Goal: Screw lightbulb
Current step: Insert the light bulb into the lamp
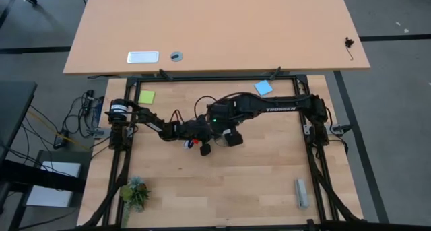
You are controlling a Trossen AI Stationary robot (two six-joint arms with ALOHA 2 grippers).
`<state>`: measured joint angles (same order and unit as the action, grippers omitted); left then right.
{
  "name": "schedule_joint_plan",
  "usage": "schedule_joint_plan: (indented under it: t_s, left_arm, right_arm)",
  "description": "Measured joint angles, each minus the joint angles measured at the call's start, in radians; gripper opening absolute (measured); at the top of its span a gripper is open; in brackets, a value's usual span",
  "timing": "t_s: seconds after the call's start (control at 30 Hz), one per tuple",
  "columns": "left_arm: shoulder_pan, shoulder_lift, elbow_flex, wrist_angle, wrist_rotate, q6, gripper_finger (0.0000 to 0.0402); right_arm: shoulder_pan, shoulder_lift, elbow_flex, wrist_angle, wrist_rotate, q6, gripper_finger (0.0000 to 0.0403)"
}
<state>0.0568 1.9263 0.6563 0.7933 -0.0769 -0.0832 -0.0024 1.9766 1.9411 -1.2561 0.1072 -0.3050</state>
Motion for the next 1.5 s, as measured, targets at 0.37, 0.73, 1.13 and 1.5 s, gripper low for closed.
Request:
schedule_joint_plan:
  t_s: [0.37, 0.73, 1.13, 1.5]
  left_arm:
    - [0.002, 0.0, 0.0, -0.001, 0.0, 0.002, 0.0]
    - [0.002, 0.0, 0.0, -0.001, 0.0, 0.016, 0.0]
    - [0.002, 0.0, 0.0, -0.001, -0.001, 0.019, 0.0]
    - [0.002, 0.0, 0.0, -0.001, -0.003, 0.001, 0.0]
  right_arm:
    - [-0.051, 0.0, -0.008, 0.025, -0.125, -0.303, 0.0328]
    - [-0.053, 0.003, -0.115, 0.086, -0.125, -0.372, 0.0314]
    - [-0.06, -0.002, -0.142, 0.104, -0.079, 0.103, 0.0291]
    - [-0.078, 0.001, -0.145, 0.114, -0.15, 0.548, 0.0322]
